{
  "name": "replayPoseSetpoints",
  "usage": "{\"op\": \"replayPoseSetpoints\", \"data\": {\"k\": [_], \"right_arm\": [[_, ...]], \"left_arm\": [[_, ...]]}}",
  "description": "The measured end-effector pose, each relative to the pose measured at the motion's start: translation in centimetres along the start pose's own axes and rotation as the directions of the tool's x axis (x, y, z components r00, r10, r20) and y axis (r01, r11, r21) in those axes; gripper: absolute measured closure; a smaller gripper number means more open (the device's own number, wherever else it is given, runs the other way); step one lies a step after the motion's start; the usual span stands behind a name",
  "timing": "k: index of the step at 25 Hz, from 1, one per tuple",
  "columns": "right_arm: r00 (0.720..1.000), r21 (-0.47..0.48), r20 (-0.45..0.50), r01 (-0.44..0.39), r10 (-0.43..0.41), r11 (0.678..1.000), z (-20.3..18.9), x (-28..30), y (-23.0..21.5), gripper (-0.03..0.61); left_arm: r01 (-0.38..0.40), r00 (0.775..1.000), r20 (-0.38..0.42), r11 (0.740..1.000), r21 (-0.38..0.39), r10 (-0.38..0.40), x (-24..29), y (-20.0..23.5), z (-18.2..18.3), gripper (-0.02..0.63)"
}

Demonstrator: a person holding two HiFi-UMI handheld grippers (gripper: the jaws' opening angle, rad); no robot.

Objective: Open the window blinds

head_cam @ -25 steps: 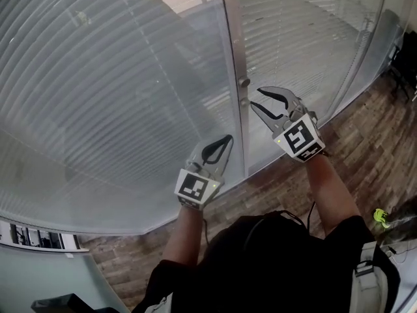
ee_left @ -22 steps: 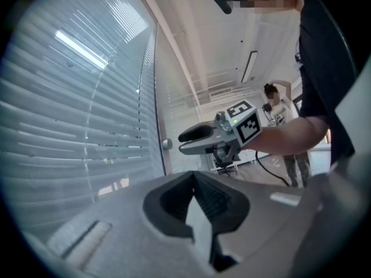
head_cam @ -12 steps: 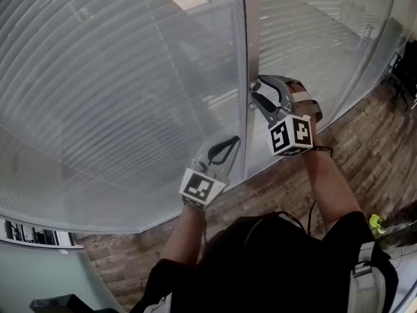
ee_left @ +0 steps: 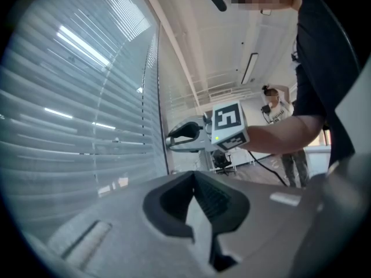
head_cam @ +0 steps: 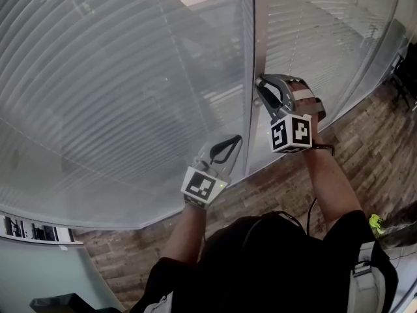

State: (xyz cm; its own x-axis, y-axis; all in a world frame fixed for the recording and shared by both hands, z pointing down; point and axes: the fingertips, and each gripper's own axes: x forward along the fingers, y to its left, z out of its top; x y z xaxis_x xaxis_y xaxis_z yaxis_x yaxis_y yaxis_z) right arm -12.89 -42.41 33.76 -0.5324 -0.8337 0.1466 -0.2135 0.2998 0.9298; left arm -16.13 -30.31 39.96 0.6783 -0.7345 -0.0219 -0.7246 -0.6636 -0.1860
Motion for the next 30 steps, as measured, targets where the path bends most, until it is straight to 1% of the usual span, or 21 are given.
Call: {"op": "replayPoseSetpoints", "data": {"k": [2,4,6,8,11,14,16,19,22,25,26,28,30], "right_arm": [[1.000,0.010,-0.001,0.003,-0.003,1.000,0.0,0.1,0.0,0.451],[1.000,0.039,0.005,-0.001,0.001,0.999,-0.1,0.2,0.0,0.451],[1.000,0.095,0.019,-0.014,0.013,0.995,-0.2,0.1,-0.1,0.451],[0.999,0.165,0.032,-0.028,0.023,0.986,-0.3,0.1,-0.2,0.451],[0.998,0.266,0.048,-0.040,0.028,0.963,-0.5,0.0,0.1,0.453],[0.997,0.381,0.066,-0.050,0.027,0.923,-0.6,0.0,-0.2,0.451],[0.997,0.459,0.077,-0.050,0.016,0.887,-0.6,0.1,-0.7,0.451],[0.995,0.550,0.096,-0.063,0.012,0.833,-0.7,0.3,-0.9,0.451],[0.992,0.643,0.122,-0.089,0.013,0.761,-0.9,0.5,-0.7,0.451],[0.992,0.717,0.129,-0.092,-0.001,0.690,-1.0,0.4,-0.8,0.451],[0.991,0.747,0.133,-0.097,-0.005,0.657,-1.1,0.4,-0.8,0.451],[0.988,0.808,0.151,-0.116,-0.013,0.578,-1.4,0.6,-0.7,0.451],[0.985,0.853,0.170,-0.134,-0.026,0.505,-1.7,0.7,-0.7,0.451]], "left_arm": [[-0.006,1.000,0.001,1.000,-0.006,0.006,-0.1,0.1,-0.2,0.611],[-0.010,1.000,-0.010,1.000,0.010,0.010,-0.2,0.1,-0.2,0.609],[-0.012,1.000,-0.008,1.000,0.021,0.012,-0.2,0.1,-0.1,0.609],[-0.008,1.000,0.004,1.000,0.011,0.008,-0.2,0.0,-0.1,0.609],[-0.008,1.000,0.014,1.000,0.011,0.007,-0.3,-0.4,-0.4,0.610],[-0.011,1.000,0.005,1.000,0.017,0.011,-0.3,-0.3,-0.3,0.609],[-0.012,1.000,0.000,1.000,0.019,0.012,-0.4,-0.1,-0.2,0.609],[-0.016,1.000,0.001,0.999,0.029,0.016,-0.5,0.1,-0.2,0.609],[-0.015,1.000,-0.012,0.999,0.030,0.015,-0.6,0.0,-0.1,0.609],[-0.006,1.000,-0.017,1.000,0.019,0.006,-0.7,-0.4,0.1,0.610],[-0.007,1.000,-0.017,1.000,0.013,0.007,-0.8,-0.4,-0.1,0.611],[-0.010,1.000,-0.024,1.000,0.000,0.010,-1.0,-0.3,0.0,0.611],[-0.009,1.000,-0.030,1.000,0.003,0.009,-0.9,-0.4,0.2,0.610]]}}
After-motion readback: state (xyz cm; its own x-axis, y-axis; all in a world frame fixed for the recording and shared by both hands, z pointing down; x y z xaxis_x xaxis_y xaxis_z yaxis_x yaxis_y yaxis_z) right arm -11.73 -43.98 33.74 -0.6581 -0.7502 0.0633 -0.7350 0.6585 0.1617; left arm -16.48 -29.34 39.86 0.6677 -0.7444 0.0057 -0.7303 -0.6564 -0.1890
